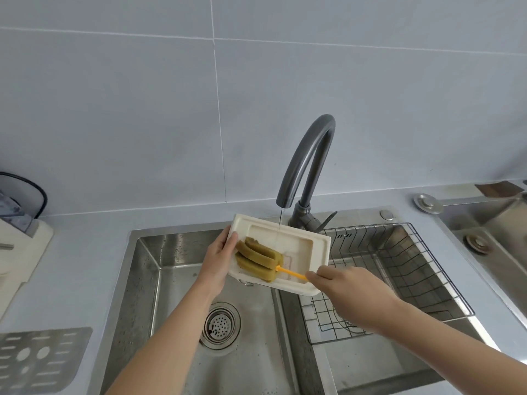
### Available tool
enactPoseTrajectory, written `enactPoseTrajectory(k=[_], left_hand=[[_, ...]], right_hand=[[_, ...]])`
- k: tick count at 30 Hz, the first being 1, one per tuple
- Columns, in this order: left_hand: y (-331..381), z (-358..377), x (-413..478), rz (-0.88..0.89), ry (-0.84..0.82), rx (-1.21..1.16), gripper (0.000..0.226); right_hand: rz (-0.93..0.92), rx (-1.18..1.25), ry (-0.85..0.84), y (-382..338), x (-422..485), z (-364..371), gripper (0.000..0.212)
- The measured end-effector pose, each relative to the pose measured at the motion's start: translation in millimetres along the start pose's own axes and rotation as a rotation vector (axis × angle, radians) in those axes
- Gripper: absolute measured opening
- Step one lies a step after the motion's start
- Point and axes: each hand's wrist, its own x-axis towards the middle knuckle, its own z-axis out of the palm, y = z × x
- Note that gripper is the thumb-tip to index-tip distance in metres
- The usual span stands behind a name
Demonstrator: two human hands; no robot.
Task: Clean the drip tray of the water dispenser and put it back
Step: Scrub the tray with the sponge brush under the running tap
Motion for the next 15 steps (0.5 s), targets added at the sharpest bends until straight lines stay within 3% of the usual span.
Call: enactPoseTrajectory(k=[15], left_hand=[[20,-25,-4,0.082,0.064,0.206,0.025]], right_hand=[[-0.127,-0.042,-0.016,30,24,-14,0.062]])
